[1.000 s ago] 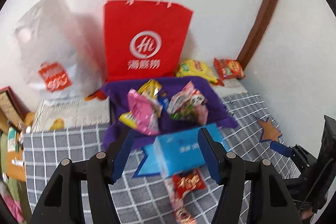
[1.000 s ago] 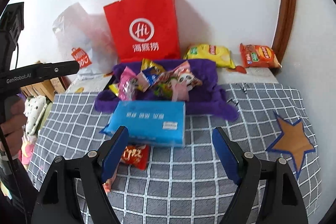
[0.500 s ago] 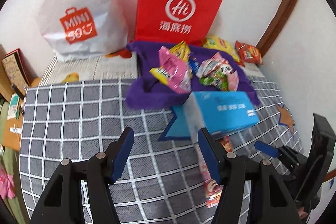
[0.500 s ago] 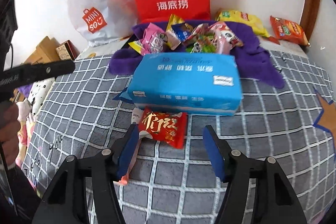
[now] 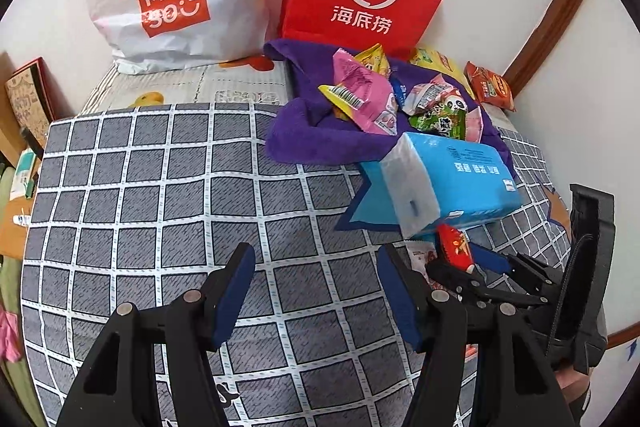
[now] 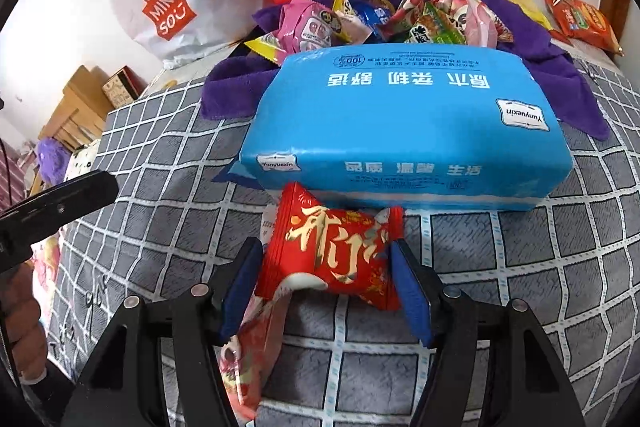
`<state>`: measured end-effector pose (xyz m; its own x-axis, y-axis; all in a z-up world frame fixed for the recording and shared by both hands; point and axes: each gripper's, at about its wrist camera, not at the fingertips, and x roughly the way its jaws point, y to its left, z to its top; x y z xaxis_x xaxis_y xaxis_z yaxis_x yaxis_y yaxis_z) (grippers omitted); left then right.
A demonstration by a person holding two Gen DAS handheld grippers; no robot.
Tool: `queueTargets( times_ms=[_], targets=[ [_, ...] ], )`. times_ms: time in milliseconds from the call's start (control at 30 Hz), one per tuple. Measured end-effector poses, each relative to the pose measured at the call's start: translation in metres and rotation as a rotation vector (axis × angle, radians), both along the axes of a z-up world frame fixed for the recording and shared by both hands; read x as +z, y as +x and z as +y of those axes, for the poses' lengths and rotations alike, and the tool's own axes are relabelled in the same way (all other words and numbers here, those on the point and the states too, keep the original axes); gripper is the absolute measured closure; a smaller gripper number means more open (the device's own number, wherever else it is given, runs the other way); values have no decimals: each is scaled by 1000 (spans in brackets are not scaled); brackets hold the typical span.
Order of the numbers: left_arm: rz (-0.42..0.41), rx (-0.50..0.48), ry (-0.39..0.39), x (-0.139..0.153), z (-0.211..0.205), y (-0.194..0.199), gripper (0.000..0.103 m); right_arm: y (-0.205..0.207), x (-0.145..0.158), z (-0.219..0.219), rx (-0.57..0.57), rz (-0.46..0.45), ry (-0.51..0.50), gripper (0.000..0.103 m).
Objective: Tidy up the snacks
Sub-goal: 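Grasp the red gold-printed snack bag with the right tool, then grasp the long pink ice-cream wrapper with the left tool while the right tool holds the red bag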
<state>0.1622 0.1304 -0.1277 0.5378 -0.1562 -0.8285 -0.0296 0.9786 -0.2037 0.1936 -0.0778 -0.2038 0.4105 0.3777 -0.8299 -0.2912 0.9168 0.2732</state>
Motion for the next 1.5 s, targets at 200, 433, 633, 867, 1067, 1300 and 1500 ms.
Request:
queueTargets(
  times_ms=[200,433,633,867,1067,1300,1500],
  targets=[
    [14,-4,-5,-7,0,0,42,7,-1,-4,-32,-14,-19,56],
    [43,-12,0,-19,-5,-2,42,3,6,-15,-17,-24,2,60],
    [94,-11,-9,-39,-9,-8,42,-12,22,-33,-27,-88,-32,60],
    [110,-29,-26,-50,-19,-19,40,-24,19,-51,-49,-117,-107,60],
    [118,-63,-71,-50,-35,-17,40,-32,17,-64,-57,-135,-127,60],
    [121,-115,-114,-52,-65,-7,38,-40,28,-81,-79,-190,-122,60],
    [119,-130,-72,-53,-93,1,32,-44,34,-97,-92,-210,-105,60]
  ],
)
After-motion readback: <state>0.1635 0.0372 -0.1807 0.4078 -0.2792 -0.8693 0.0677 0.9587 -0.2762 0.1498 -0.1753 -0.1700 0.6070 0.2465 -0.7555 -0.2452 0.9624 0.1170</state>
